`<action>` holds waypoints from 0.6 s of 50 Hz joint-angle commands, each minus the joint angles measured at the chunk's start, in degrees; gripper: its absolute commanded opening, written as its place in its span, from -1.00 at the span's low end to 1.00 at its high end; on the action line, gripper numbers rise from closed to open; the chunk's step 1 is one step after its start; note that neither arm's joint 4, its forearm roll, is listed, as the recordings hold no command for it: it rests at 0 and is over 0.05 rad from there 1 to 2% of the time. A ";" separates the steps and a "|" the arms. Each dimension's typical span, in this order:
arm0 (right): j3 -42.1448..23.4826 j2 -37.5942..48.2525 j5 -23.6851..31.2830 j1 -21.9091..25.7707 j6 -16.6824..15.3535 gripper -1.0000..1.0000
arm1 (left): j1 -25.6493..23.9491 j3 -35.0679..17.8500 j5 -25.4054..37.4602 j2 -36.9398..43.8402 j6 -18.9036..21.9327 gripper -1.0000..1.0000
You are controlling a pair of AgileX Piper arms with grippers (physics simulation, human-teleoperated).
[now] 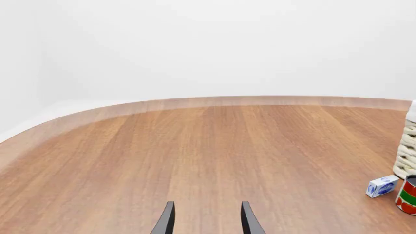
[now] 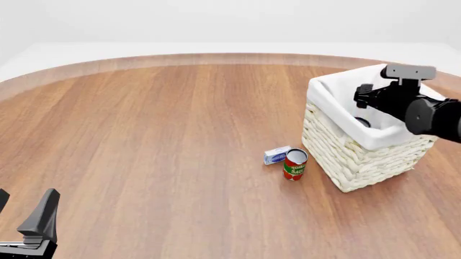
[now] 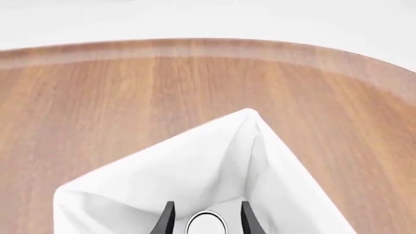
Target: Pick up the alphabet soup and the cream cheese box, and put them in the basket.
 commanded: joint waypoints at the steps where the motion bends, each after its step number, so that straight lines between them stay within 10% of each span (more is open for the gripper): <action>1: -0.21 -1.87 0.71 0.32 0.08 1.00 | -0.01 -0.03 -0.04 0.05 0.07 1.00; 30: -11.25 -11.69 16.30 8.63 -10.81 1.00 | -0.01 -0.07 0.17 -0.11 0.01 1.00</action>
